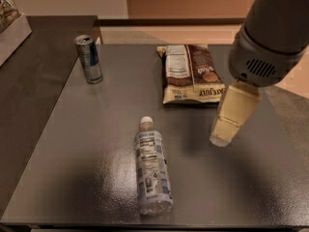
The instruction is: Move blue plastic bottle near brown chip bag
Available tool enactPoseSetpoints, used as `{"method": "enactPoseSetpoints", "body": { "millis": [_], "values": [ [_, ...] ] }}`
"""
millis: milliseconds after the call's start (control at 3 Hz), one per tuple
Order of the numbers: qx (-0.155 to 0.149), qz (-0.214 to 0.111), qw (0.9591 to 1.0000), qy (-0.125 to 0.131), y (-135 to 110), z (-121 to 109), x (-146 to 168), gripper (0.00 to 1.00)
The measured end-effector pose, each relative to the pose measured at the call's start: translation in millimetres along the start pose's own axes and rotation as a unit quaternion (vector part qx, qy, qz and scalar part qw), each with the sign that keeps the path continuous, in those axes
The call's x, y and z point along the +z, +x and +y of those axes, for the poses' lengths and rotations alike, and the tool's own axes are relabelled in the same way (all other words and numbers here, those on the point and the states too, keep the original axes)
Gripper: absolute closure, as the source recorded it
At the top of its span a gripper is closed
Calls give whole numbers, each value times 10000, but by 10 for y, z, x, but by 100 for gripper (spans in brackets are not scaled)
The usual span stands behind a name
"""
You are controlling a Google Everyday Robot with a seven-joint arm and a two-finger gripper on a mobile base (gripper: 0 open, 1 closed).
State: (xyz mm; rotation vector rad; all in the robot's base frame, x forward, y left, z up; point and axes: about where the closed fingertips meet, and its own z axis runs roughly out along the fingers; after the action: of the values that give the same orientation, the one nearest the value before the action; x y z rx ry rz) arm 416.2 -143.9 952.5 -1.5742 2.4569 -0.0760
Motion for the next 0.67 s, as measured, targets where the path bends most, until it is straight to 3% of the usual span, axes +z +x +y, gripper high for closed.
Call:
{"method": "enactPoseSetpoints", "body": {
  "millis": [333,667],
  "values": [
    [575,-46,9983,-20,-149,204,-20,0],
    [1257,-66,9920,27,-236,404,7,0]
  ]
}}
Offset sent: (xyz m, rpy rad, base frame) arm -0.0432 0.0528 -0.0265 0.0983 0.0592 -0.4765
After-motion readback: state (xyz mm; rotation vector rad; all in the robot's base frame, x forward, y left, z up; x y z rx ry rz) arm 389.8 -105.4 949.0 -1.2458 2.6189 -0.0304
